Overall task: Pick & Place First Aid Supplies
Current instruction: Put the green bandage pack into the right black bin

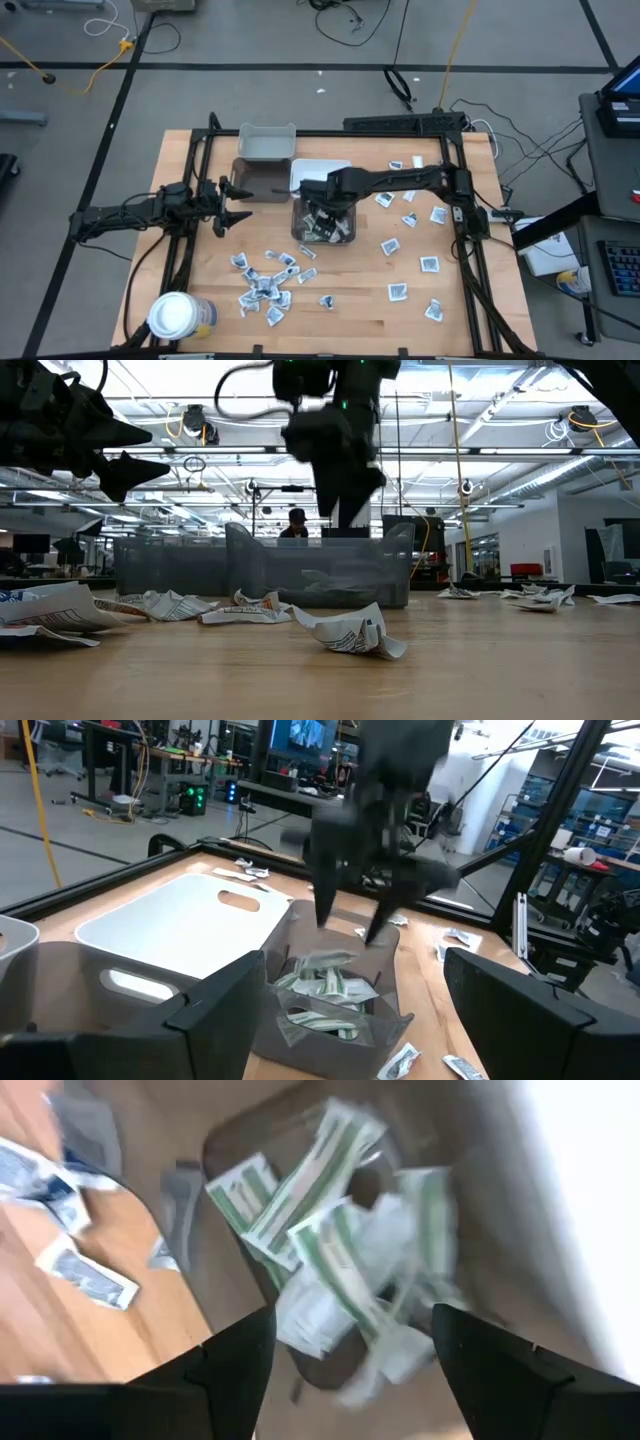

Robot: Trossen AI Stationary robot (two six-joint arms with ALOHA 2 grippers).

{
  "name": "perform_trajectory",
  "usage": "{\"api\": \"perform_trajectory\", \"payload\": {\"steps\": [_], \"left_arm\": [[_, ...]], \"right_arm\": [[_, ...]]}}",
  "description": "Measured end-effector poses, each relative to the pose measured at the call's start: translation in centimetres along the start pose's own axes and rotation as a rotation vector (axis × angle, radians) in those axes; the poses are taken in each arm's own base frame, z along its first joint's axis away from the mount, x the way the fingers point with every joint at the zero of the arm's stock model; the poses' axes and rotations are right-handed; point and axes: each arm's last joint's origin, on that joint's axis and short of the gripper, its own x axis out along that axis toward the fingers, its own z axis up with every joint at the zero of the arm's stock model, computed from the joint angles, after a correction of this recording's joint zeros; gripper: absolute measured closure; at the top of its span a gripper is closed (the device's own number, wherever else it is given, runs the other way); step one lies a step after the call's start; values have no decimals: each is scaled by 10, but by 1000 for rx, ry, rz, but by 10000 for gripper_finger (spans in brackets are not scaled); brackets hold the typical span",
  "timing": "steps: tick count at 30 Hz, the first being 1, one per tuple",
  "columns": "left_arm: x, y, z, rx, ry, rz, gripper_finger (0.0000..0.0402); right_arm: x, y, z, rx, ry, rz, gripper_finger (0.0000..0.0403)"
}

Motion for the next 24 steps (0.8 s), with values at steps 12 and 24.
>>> {"api": "perform_trajectory", "payload": {"steps": [12, 24], "left_arm": [[0, 0, 0, 0, 0, 0, 91], [0, 0, 0, 0, 0, 0, 91]], "right_arm": [[-39, 2, 12, 130, -47, 23, 143], [-48, -56, 6, 311, -16, -69, 144]]}}
